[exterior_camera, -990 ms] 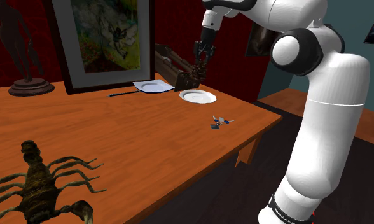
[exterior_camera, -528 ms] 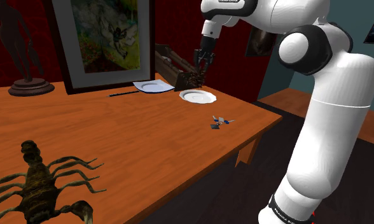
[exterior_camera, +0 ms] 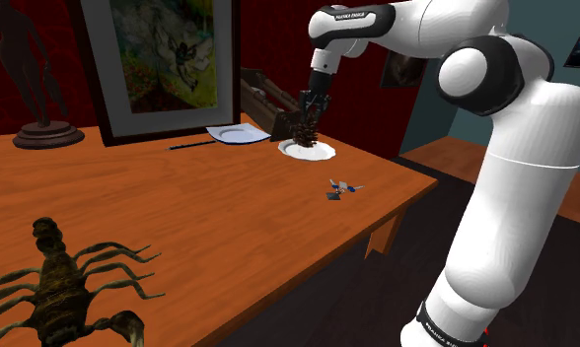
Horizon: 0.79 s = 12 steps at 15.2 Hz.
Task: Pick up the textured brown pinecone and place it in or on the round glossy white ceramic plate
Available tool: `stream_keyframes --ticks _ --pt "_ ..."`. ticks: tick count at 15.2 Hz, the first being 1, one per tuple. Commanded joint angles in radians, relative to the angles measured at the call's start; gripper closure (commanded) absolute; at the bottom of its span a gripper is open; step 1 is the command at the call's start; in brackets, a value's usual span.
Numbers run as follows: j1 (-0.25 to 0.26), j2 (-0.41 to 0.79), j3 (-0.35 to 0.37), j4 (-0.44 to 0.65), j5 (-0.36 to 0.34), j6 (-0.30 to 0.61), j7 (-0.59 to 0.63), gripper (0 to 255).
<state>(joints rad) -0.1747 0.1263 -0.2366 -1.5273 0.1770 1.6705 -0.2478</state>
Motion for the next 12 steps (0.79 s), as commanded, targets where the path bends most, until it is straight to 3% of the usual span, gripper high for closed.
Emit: stream_keyframes --ticks 1,10,11,12 --pt "0.001 -0.005 0.0 -0.033 -0.001 0.029 -0.004 255" --pt "0.002 -0.008 0.001 -0.053 -0.001 0.046 -0.006 255" --pt "0.001 -0.008 0.001 -0.052 -0.001 0.045 -0.006 0" --pt "0.001 -0.01 0.0 -0.053 -0.001 0.044 -0.007 0"
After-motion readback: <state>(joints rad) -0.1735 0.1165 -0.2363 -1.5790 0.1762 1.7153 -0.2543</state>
